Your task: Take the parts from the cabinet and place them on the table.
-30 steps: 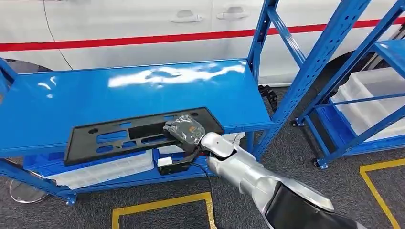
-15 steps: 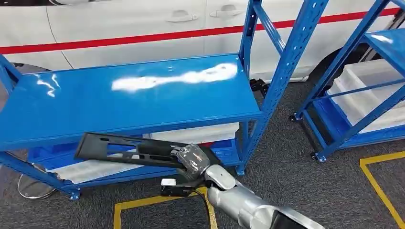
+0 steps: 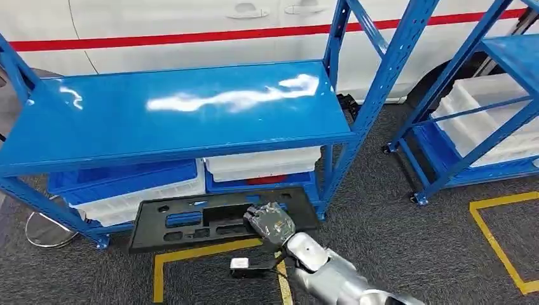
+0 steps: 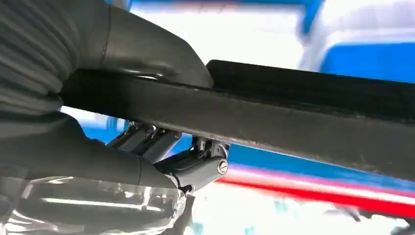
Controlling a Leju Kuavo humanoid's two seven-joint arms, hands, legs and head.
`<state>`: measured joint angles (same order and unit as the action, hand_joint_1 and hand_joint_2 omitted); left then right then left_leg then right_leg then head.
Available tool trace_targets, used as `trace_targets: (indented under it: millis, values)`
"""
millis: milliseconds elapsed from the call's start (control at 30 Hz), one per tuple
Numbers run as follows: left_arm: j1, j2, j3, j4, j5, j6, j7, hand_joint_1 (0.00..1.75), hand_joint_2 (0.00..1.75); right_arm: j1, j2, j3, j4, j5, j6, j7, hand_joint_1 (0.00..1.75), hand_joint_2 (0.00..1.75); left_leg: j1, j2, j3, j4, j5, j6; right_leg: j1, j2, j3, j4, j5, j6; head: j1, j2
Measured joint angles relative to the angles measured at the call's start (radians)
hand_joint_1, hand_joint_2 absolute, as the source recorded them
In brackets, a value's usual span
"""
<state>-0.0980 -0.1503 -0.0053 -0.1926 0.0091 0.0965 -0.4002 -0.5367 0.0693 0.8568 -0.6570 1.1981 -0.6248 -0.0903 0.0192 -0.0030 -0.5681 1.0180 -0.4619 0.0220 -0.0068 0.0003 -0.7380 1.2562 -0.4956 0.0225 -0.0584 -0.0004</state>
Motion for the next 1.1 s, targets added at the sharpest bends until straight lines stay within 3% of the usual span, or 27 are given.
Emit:
trace_targets:
  millis: [67, 100, 200, 267, 300, 367, 400, 433, 467, 500, 567, 600, 633, 700, 767, 833, 1100]
  values:
    - [-0.001, 0.000, -0.005, 0.000, -0.003, 0.000, 0.002, 0.00, 1.75, -0.029, -0.047, -0.015, -0.055, 0.053, 0.049, 0.015, 1.75, 1.75, 0.000, -0.001, 0.001, 0.000, 0.001, -0.002, 0.003, 0.001, 0.116, -0.181, 0.062, -0.014, 0.000, 0.000]
    - [-0.002, 0.000, -0.005, 0.000, -0.003, -0.001, 0.002, 0.00, 1.75, -0.054, -0.077, -0.024, -0.086, 0.063, 0.079, 0.002, 1.75, 1.75, -0.005, -0.001, -0.006, 0.002, 0.002, -0.007, 0.006, 0.003, 0.139, -0.221, 0.049, -0.020, 0.000, 0.000]
    - [-0.007, 0.000, -0.006, 0.000, -0.003, 0.003, -0.006, 0.00, 1.75, -0.180, -0.178, -0.043, -0.165, 0.075, 0.168, -0.087, 1.75, 1.75, -0.007, -0.001, -0.021, 0.003, 0.013, -0.023, 0.010, 0.002, 0.120, -0.224, 0.056, -0.027, 0.000, 0.000]
    - [-0.005, 0.002, -0.006, 0.000, -0.004, 0.011, -0.013, 0.00, 1.75, -0.258, -0.221, -0.099, -0.177, 0.087, 0.228, -0.185, 1.75, 1.75, -0.008, -0.003, -0.028, 0.012, 0.000, -0.030, -0.003, -0.006, 0.126, -0.240, 0.066, -0.040, 0.000, 0.000]
    - [-0.003, 0.002, -0.006, 0.000, -0.008, 0.013, -0.019, 0.00, 1.75, -0.295, -0.244, -0.133, -0.178, 0.075, 0.244, -0.203, 1.75, 1.75, -0.008, -0.001, -0.041, 0.045, -0.025, -0.034, -0.001, -0.007, 0.126, -0.244, 0.069, -0.046, 0.000, 0.000]
    - [-0.001, 0.003, -0.007, 0.000, -0.010, 0.014, -0.025, 0.00, 1.75, -0.389, -0.278, -0.136, -0.178, -0.006, 0.288, -0.194, 1.75, 1.75, -0.008, -0.002, -0.107, 0.198, -0.109, -0.036, 0.002, -0.008, 0.120, -0.241, 0.071, -0.053, 0.000, 0.000]
    - [-0.001, 0.004, -0.007, 0.000, -0.010, 0.014, -0.025, 0.00, 1.75, -0.437, -0.306, -0.123, -0.180, -0.052, 0.311, -0.201, 1.75, 1.75, -0.008, -0.001, -0.138, 0.273, -0.135, -0.038, 0.004, -0.008, 0.119, -0.239, 0.071, -0.053, 0.000, 0.000]
    - [-0.001, 0.005, -0.008, 0.000, -0.011, 0.014, -0.025, 0.00, 1.75, -0.473, -0.323, -0.109, -0.185, -0.099, 0.330, -0.198, 1.75, 1.75, -0.008, -0.002, -0.155, 0.312, -0.138, -0.039, 0.005, -0.010, 0.119, -0.237, 0.071, -0.053, 0.000, 0.000]
    - [-0.001, 0.005, -0.008, 0.000, -0.011, 0.015, -0.024, 0.00, 1.75, -0.504, -0.344, -0.094, -0.194, -0.137, 0.348, -0.192, 1.75, 1.75, -0.008, -0.002, -0.152, 0.307, -0.119, -0.038, 0.006, -0.013, 0.120, -0.236, 0.070, -0.052, 0.000, 0.000]
    - [-0.001, 0.005, -0.009, 0.000, -0.013, 0.023, -0.022, 0.00, 1.75, -0.535, -0.361, -0.082, -0.205, -0.168, 0.361, -0.187, 1.75, 1.75, -0.008, -0.001, -0.131, 0.257, -0.080, -0.036, 0.007, -0.018, 0.121, -0.233, 0.068, -0.050, 0.000, 0.000]
    - [0.000, 0.005, -0.010, 0.000, -0.021, 0.034, -0.018, 0.00, 1.75, -0.594, -0.397, -0.053, -0.229, -0.232, 0.383, -0.166, 1.75, 1.75, -0.008, -0.001, -0.057, 0.085, 0.013, -0.031, 0.006, -0.031, 0.121, -0.224, 0.062, -0.042, 0.000, 0.000]
    - [0.001, 0.005, -0.010, 0.000, -0.024, 0.036, -0.018, 0.00, 1.75, -0.623, -0.413, -0.038, -0.238, -0.266, 0.391, -0.153, 1.75, 1.75, -0.008, -0.003, -0.032, 0.046, 0.009, -0.028, 0.010, -0.037, 0.113, -0.221, 0.060, -0.037, 0.000, 0.000]
    - [0.003, 0.005, -0.011, 0.000, -0.026, 0.040, -0.018, 0.00, 1.75, -0.648, -0.429, -0.026, -0.243, -0.292, 0.396, -0.142, 1.75, 1.75, -0.010, -0.004, -0.033, 0.020, 0.009, -0.025, 0.016, -0.042, 0.106, -0.212, 0.061, -0.034, 0.000, 0.000]
    - [0.009, 0.005, -0.013, 0.000, -0.029, 0.044, -0.019, 0.00, 1.75, -0.675, -0.453, -0.010, -0.254, -0.324, 0.395, -0.137, 1.75, 1.75, -0.012, -0.005, -0.038, 0.025, 0.015, -0.015, 0.017, -0.046, 0.104, -0.221, 0.069, -0.025, 0.000, 0.000]
    - [0.012, 0.005, -0.013, 0.000, -0.030, 0.045, -0.021, 0.00, 1.75, -0.686, -0.474, 0.004, -0.257, -0.339, 0.387, -0.137, 1.75, 1.75, -0.012, -0.005, -0.039, 0.018, 0.019, -0.012, 0.018, -0.045, 0.106, -0.221, 0.071, -0.051, 0.000, 0.000]
    - [0.011, 0.005, -0.013, 0.000, -0.030, 0.047, -0.026, 0.00, 1.75, -0.690, -0.480, 0.024, -0.255, -0.360, 0.367, -0.138, 1.75, 1.75, -0.014, -0.003, -0.039, 0.019, 0.021, -0.008, 0.017, -0.043, 0.106, -0.225, 0.077, -0.052, 0.000, 0.000]
    - [0.003, 0.005, -0.014, 0.000, -0.037, 0.070, -0.043, 0.00, 1.75, -0.715, -0.479, 0.101, -0.200, -0.415, 0.291, -0.144, 1.75, 1.75, -0.019, 0.004, -0.045, 0.019, 0.028, 0.003, 0.013, -0.037, 0.103, -0.236, 0.094, -0.027, 0.000, 0.000]
